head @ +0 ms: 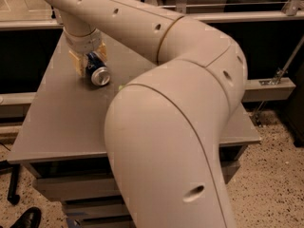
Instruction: Place pepsi can upright
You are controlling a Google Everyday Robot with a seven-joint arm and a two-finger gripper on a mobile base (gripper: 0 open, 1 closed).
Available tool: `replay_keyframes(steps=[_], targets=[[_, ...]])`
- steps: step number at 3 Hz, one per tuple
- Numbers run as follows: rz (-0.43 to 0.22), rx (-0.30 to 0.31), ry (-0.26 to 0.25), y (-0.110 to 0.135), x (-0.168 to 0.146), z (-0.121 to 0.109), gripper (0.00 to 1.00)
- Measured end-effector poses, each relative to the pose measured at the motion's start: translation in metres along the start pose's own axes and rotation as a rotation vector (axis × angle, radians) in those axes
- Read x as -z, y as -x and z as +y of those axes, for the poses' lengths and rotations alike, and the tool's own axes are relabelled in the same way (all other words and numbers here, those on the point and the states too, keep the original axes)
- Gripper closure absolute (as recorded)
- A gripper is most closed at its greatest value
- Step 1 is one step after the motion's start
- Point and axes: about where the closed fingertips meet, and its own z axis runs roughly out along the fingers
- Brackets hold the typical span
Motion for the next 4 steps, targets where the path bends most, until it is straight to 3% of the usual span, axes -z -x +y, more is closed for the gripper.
replay_keyframes(steps=[2,3,4], targets=[[-0.046,-0.01,-0.007,0.008,0.009,-0.009,0.87],[-0.116,-0.035,0.047,0.015,0.018,-0.014,1.0],[-0.243,-0.073,0.168,0.018,0.029,-0.017,1.0]])
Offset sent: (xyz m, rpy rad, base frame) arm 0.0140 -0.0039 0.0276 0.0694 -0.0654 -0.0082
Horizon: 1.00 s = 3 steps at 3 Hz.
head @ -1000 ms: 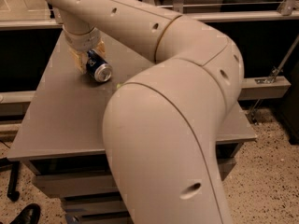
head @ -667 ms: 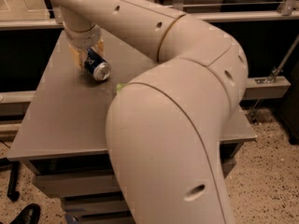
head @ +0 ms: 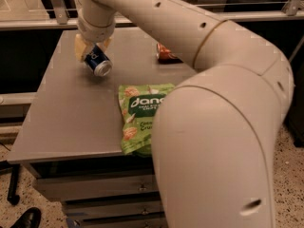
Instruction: Place pepsi can upright
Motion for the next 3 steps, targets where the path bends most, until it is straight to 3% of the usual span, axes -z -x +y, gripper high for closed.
replay_keyframes(steps=[1,2,3], targets=[[-0.163,-0.02,0.105,0.003,0.017,-0.002,1.0],[-0.315,0.003,0.148,0.002,0.035,0.003,1.0],[-0.48,0.075,0.173,0.005,0.054,0.011,1.0]])
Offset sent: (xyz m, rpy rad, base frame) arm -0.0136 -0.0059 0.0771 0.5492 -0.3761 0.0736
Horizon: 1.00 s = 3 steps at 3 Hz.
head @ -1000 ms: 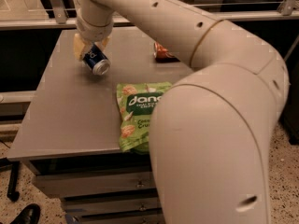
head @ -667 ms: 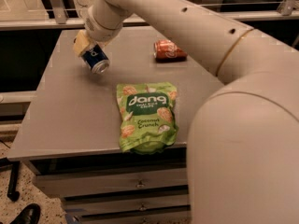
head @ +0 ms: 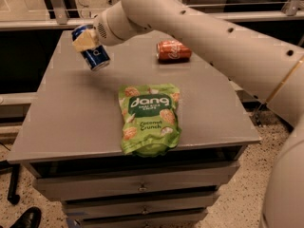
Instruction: Place pepsi can upright
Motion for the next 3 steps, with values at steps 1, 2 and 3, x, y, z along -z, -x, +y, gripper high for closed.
replay_keyframes(steps=[1,2,3], targets=[[-0.086,0.064,-0.012,0.0205,0.0052,-0.0003,1.0],[-0.083,0.061,-0.012,0.0199,0.0045,0.0,1.0],[-0.136,0.11,-0.018,0.019,0.0115,-0.0006,1.0]])
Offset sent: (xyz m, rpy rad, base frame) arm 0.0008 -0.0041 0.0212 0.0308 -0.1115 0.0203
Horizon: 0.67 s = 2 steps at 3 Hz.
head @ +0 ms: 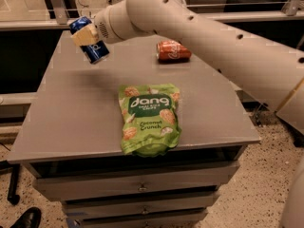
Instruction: Place pepsi can upright
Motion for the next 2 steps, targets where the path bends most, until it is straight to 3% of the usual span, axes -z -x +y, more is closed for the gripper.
replay_keyframes(steps=[1,2], targets=[[-0.127,0.062,0.006,0.0013,0.0153,-0.005,1.0],[-0.21,0.136,0.039,-0.0017,0.0208,-0.0093,1.0]])
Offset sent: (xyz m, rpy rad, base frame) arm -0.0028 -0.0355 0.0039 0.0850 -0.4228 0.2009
